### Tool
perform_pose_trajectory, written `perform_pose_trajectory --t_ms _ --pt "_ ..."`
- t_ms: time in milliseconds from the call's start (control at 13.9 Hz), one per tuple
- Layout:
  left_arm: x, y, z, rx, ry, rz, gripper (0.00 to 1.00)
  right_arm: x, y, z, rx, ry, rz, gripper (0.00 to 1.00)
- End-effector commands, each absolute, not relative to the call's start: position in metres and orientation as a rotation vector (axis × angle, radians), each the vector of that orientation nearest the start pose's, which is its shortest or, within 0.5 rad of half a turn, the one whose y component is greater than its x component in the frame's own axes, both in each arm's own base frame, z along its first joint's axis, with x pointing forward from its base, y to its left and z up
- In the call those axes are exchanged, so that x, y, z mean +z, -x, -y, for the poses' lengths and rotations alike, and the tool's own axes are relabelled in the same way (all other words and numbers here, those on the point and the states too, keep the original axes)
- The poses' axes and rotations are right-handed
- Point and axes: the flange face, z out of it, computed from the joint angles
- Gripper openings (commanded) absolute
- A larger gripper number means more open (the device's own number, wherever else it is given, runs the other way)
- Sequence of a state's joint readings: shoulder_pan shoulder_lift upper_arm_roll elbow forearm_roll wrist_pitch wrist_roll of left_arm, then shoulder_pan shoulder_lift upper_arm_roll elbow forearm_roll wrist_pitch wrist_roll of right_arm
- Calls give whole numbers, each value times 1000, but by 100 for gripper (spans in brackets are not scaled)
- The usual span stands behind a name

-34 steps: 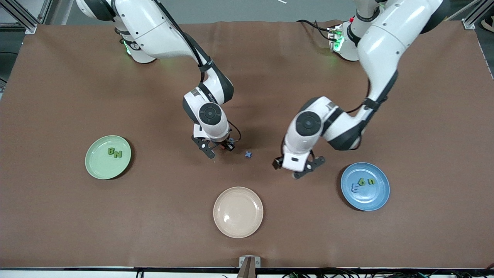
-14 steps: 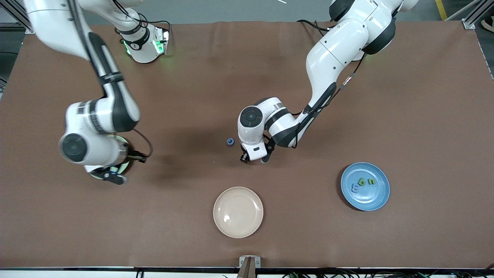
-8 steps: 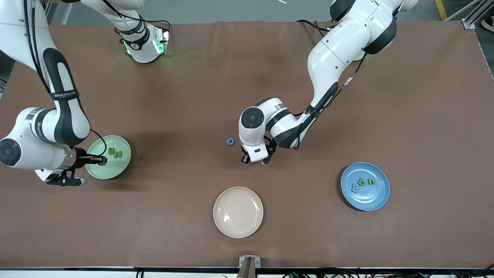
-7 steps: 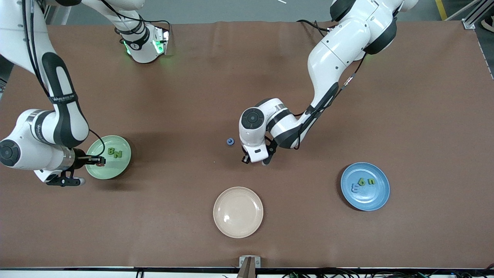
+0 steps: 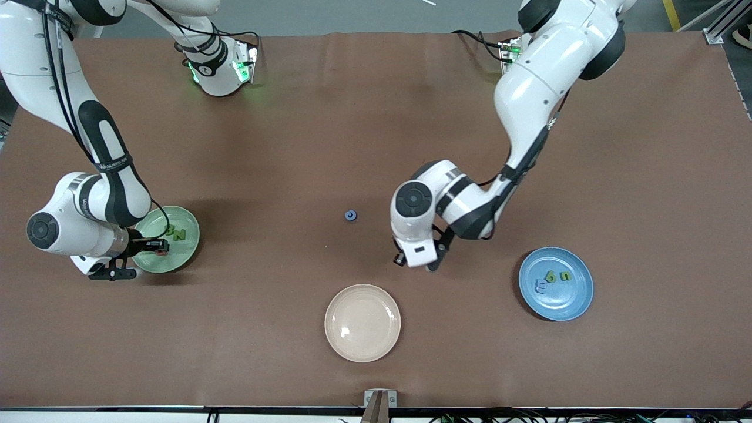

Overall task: Sort upper and lower case letters into plates
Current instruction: 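Place the blue x on the blue plate while the right gripper reaches c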

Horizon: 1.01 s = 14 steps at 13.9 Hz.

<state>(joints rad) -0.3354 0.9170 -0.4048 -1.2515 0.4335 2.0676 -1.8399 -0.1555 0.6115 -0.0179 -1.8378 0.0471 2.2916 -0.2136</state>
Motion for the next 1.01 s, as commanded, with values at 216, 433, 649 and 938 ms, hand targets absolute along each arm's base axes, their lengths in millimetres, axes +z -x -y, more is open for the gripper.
perform_pose_trajectory --t_ms 216,433,649,938 --pt "258 -662 307 -43 2690 1311 0 303 -621 27 259 3086 -91 100" --pt "266 -677 238 0 2725 1160 0 343 -606 -81 307 3115 -238 100" --pt "261 -685 162 70 2782 970 0 348 -583 -210 244 3141 -310 100" --pt "238 -698 92 89 2878 835 1 312 -548 -331 126 3115 -337 100"
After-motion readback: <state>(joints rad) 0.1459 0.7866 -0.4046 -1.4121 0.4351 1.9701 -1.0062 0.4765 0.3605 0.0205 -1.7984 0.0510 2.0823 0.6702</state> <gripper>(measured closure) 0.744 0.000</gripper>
